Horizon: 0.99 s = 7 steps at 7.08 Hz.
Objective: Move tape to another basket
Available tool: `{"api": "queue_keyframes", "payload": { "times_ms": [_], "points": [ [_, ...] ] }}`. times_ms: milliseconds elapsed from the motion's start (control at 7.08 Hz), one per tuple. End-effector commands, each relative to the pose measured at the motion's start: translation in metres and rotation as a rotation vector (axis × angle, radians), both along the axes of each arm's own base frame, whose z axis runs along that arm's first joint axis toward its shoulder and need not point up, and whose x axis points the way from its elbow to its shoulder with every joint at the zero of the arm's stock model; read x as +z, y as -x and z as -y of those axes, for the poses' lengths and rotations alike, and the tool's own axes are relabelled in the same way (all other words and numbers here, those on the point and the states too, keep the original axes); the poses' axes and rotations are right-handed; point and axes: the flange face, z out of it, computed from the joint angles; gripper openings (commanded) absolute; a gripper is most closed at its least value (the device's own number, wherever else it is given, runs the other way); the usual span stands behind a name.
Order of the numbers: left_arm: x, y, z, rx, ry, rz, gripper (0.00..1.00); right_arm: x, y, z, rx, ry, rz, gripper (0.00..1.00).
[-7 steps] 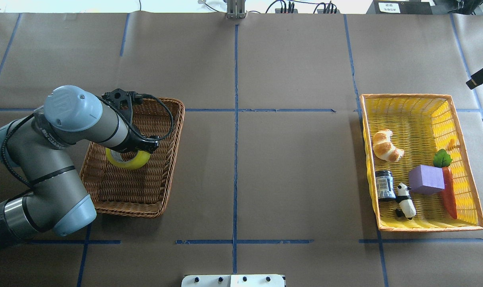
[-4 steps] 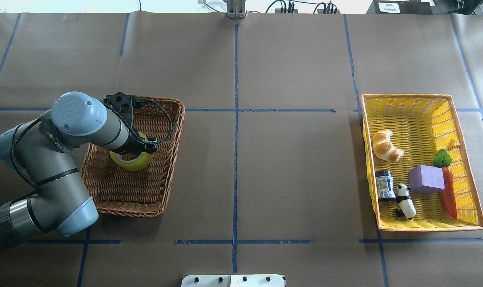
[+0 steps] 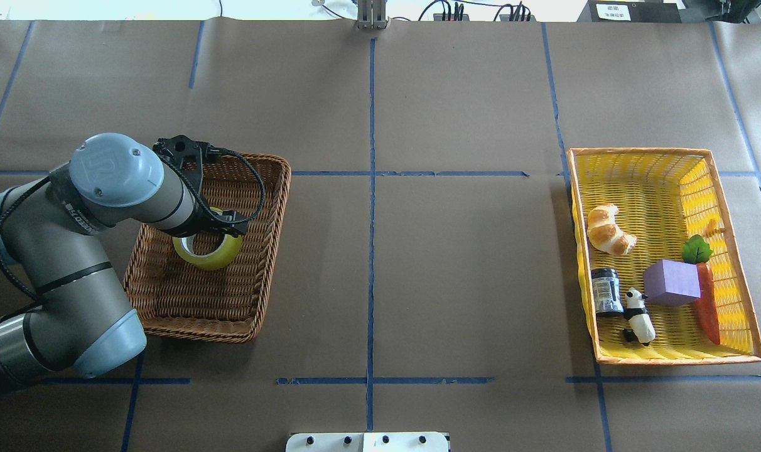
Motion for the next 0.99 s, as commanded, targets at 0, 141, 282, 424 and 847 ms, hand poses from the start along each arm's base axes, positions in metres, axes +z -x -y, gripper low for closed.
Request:
{"api": "queue_keyframes", "payload": {
  "times_ms": [0,141,282,424,847],
  "points": [
    [-0.032,0.051,-0.005,0.062,-0.031,0.042,1.00,0.020,-0.012,-0.013,0.023,0.043,-0.003,1.00],
    [-0.032,0.083,0.004,0.090,-0.044,0.035,1.00,0.027,-0.025,-0.014,0.047,0.058,-0.002,1.00],
    [-0.005,0.115,0.012,0.123,-0.030,0.042,1.00,0.055,-0.048,-0.011,0.086,0.121,0.030,1.00],
    [0.014,0.155,0.026,0.138,-0.013,0.024,1.00,0.077,-0.062,-0.010,0.109,0.179,0.095,1.00],
    [0.107,0.277,0.036,0.200,0.013,0.014,1.00,0.118,-0.082,-0.053,0.160,0.282,0.142,1.00]
  ]
}}
